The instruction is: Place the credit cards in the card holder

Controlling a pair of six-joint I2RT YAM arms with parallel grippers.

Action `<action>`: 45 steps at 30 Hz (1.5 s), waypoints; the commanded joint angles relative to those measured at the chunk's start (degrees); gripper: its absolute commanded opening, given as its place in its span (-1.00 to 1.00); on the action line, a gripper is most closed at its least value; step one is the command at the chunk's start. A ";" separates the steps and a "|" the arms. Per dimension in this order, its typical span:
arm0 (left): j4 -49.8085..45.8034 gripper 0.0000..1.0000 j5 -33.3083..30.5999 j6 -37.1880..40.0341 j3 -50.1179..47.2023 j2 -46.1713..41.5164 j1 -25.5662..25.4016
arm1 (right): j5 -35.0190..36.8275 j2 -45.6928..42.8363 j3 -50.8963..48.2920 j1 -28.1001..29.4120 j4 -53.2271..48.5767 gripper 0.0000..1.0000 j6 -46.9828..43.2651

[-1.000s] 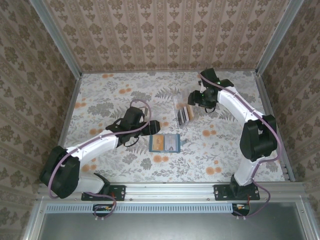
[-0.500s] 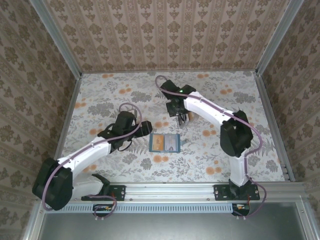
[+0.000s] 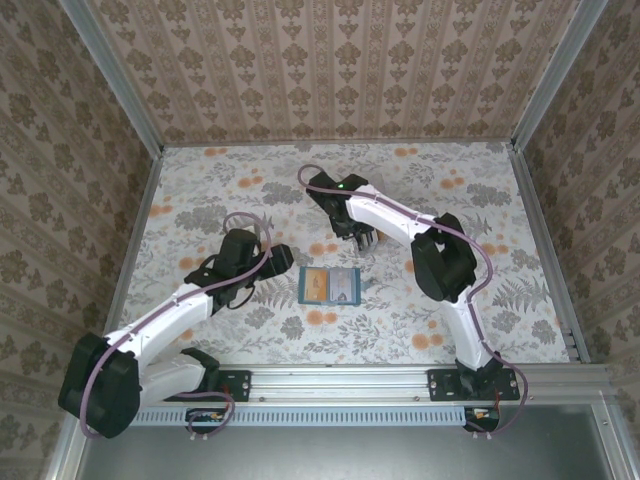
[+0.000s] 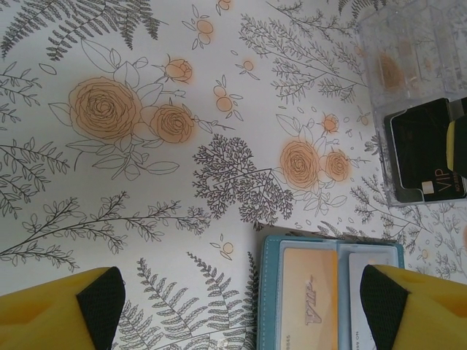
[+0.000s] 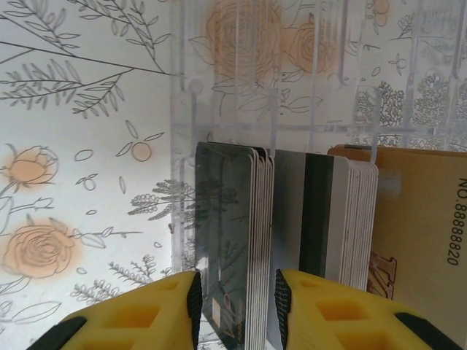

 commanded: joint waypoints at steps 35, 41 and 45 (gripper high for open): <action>0.10 0.74 0.86 -2.50 -2.57 -2.81 2.11 | 23.50 8.68 4.85 4.39 -8.49 -0.40 -0.68; -0.01 0.74 0.88 -2.78 -2.65 -3.12 2.21 | 23.43 8.15 4.75 4.40 -8.31 -0.50 -1.16; -0.01 0.74 0.98 -2.76 -2.74 -3.17 2.29 | 22.95 7.58 4.50 4.39 -8.33 -0.57 -0.84</action>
